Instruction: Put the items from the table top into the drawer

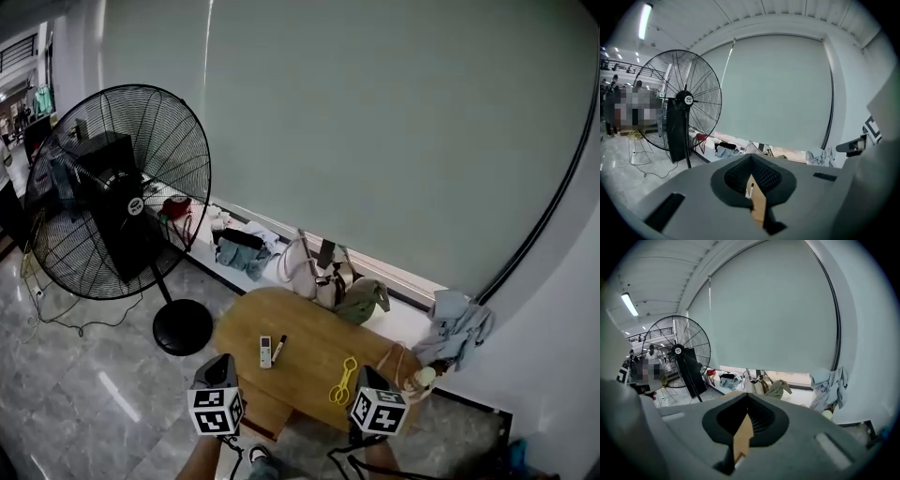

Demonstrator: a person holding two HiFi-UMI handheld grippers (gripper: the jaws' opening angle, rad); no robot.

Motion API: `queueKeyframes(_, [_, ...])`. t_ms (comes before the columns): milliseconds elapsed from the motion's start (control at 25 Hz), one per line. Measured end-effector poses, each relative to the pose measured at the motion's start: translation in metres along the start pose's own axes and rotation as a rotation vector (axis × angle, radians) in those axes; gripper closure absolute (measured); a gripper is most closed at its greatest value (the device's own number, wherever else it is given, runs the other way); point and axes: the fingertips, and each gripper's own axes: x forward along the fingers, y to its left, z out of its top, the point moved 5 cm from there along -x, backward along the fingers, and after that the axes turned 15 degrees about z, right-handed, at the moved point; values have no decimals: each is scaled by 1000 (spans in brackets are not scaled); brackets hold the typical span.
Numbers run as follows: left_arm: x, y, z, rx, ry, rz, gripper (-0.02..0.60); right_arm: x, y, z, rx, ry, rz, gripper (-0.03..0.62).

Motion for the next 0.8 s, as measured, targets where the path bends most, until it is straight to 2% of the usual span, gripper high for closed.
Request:
queueKeyframes(320, [49, -9, -9, 23, 75, -41, 586, 40, -8, 10, 22, 37, -52, 589])
queueKeyframes(560, [73, -23, -12, 9, 97, -37, 586, 69, -22, 17, 23, 51, -29, 589])
queueKeyframes(800, [90, -48, -11, 47, 128, -91, 586, 75, -38, 21, 46, 68, -53, 589])
